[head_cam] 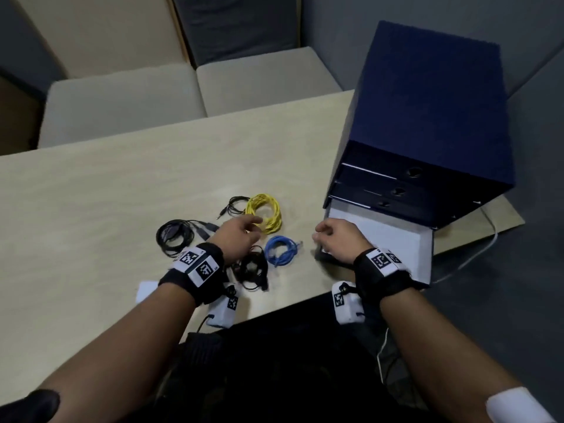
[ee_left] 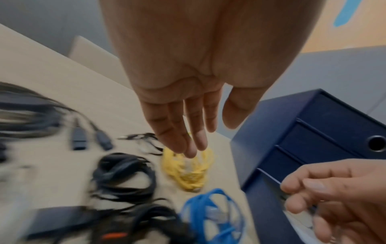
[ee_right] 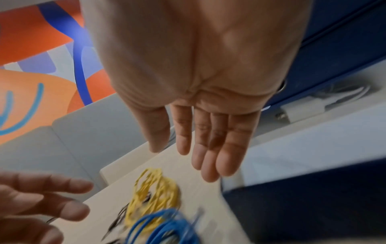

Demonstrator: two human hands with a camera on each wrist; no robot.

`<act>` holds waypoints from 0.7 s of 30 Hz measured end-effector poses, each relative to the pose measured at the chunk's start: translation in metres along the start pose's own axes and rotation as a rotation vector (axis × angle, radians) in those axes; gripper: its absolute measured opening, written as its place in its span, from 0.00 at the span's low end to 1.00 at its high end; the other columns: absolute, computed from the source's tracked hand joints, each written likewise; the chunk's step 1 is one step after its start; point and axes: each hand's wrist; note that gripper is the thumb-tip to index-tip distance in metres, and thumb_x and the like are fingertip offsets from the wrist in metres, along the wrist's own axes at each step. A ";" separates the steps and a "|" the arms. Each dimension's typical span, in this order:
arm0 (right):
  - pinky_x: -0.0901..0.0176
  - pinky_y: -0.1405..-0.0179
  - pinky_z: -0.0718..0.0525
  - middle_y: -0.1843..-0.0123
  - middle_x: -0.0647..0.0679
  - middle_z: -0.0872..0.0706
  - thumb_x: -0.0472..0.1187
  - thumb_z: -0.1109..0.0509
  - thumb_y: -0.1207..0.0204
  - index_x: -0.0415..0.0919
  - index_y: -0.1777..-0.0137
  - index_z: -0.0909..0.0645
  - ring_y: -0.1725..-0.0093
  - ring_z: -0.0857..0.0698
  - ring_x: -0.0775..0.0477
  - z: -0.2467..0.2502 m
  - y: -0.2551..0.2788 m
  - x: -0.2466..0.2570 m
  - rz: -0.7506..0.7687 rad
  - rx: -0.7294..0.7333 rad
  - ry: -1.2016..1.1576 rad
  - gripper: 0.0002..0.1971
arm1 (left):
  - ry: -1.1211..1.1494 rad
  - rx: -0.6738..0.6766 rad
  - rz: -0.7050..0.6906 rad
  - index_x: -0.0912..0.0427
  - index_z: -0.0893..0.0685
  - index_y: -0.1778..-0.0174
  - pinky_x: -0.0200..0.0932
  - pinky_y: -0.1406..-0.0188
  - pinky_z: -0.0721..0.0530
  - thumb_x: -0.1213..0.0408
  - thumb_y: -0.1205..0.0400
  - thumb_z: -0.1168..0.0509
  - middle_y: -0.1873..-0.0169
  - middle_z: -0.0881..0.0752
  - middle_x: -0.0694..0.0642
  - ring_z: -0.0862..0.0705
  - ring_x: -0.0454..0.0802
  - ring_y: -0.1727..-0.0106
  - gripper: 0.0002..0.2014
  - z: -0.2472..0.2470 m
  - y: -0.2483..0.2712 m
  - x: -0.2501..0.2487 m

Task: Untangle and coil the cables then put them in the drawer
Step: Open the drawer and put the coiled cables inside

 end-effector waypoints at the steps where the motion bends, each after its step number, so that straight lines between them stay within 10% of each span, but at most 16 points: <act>1: 0.52 0.48 0.15 0.51 0.46 0.12 0.47 0.29 0.24 0.47 0.49 0.19 0.54 0.13 0.44 -0.008 0.001 0.006 -0.005 0.005 -0.005 0.07 | -0.021 -0.016 0.001 0.59 0.20 0.33 0.40 0.54 0.19 0.70 0.18 0.37 0.49 0.14 0.55 0.17 0.51 0.52 0.16 0.007 0.005 0.009; 9: 0.52 0.34 0.23 0.27 0.40 0.22 0.43 0.34 0.19 0.44 0.23 0.31 0.30 0.22 0.38 -0.067 -0.011 0.039 -0.104 0.013 0.196 0.25 | -0.042 0.043 0.030 0.57 0.22 0.31 0.39 0.47 0.22 0.67 0.18 0.37 0.49 0.17 0.51 0.18 0.52 0.50 0.18 0.018 0.027 0.057; 21: 0.53 0.52 0.22 0.36 0.33 0.21 0.39 0.35 0.19 0.33 0.37 0.26 0.40 0.19 0.32 -0.098 -0.026 0.033 -0.225 -0.070 0.355 0.14 | 0.039 0.060 0.038 0.58 0.21 0.33 0.39 0.54 0.24 0.68 0.18 0.37 0.53 0.16 0.49 0.19 0.48 0.54 0.16 0.018 0.032 0.080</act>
Point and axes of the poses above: each hand's wrist, its own y-axis away from the middle knuckle, its own z-axis out of the back of the hand, x = y × z
